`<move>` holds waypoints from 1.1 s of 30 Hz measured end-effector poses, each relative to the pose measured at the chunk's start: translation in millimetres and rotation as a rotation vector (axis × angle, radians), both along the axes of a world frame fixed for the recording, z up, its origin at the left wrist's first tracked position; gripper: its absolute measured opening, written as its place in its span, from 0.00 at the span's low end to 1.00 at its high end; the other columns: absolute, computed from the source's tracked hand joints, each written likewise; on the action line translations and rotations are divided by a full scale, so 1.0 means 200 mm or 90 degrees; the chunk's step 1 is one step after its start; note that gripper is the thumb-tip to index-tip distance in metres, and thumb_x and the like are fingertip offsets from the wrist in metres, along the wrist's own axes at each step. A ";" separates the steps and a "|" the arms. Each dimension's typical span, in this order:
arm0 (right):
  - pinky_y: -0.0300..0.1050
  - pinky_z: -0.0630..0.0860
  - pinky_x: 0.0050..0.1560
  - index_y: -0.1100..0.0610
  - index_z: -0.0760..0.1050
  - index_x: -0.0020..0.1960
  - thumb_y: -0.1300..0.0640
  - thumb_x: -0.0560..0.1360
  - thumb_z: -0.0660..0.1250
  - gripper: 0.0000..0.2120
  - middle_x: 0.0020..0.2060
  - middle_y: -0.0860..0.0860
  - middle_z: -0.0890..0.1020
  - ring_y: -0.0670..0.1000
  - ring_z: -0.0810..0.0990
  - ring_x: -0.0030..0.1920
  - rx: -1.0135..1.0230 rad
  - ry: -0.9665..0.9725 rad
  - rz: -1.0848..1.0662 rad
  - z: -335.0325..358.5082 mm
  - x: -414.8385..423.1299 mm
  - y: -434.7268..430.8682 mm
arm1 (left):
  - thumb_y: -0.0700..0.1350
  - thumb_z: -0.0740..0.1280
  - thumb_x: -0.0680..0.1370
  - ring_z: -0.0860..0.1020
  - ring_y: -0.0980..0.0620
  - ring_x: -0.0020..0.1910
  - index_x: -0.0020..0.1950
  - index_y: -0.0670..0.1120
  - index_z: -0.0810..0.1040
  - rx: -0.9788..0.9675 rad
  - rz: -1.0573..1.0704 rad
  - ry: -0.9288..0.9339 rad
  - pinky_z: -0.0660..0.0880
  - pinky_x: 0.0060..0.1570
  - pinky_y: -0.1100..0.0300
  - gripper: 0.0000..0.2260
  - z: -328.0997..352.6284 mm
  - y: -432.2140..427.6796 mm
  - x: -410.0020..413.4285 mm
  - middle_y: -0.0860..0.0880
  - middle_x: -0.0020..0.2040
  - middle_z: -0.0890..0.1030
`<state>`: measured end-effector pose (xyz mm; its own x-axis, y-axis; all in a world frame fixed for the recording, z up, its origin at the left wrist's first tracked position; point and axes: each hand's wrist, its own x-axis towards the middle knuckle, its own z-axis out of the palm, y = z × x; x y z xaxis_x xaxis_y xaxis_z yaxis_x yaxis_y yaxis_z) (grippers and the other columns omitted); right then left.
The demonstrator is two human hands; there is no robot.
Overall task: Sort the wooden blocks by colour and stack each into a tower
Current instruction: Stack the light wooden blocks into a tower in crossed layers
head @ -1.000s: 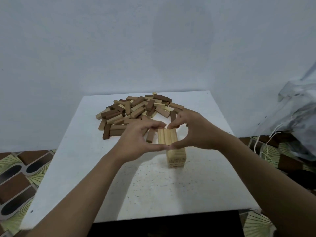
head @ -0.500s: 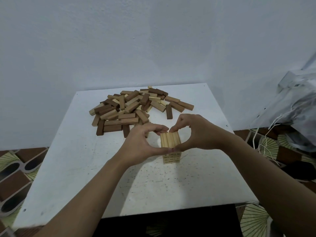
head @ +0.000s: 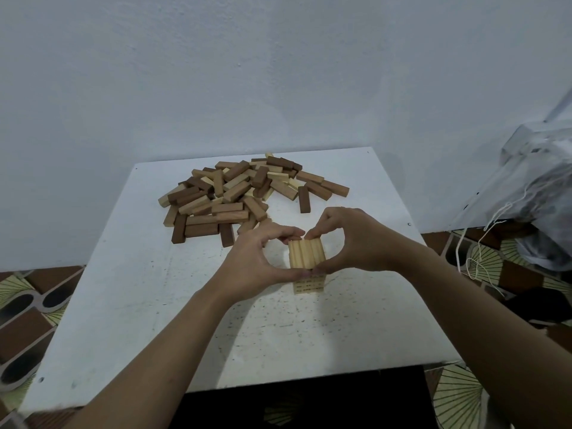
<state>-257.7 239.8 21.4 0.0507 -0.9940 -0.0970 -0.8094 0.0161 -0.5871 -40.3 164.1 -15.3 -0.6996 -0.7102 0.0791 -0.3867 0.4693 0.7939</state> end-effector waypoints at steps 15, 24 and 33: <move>0.35 0.71 0.54 0.41 0.74 0.68 0.41 0.63 0.80 0.35 0.60 0.36 0.76 0.38 0.73 0.60 -0.039 -0.150 -0.069 -0.12 -0.07 0.14 | 0.59 0.81 0.65 0.71 0.70 0.64 0.69 0.61 0.76 0.045 -0.016 -0.016 0.66 0.58 0.68 0.34 -0.04 0.00 0.08 0.69 0.62 0.77; 0.37 0.72 0.55 0.42 0.76 0.66 0.39 0.63 0.79 0.33 0.59 0.35 0.75 0.39 0.72 0.61 -0.029 -0.143 -0.061 -0.17 -0.06 0.12 | 0.63 0.79 0.64 0.70 0.69 0.66 0.68 0.63 0.77 0.067 -0.024 -0.011 0.66 0.59 0.65 0.32 -0.07 0.01 0.04 0.63 0.65 0.78; 0.32 0.70 0.51 0.47 0.78 0.65 0.46 0.66 0.80 0.28 0.59 0.39 0.78 0.41 0.74 0.60 -0.027 -0.146 -0.048 -0.16 -0.06 0.10 | 0.57 0.79 0.68 0.74 0.61 0.65 0.65 0.56 0.80 0.073 -0.041 0.016 0.67 0.58 0.63 0.27 -0.08 0.00 0.03 0.60 0.61 0.81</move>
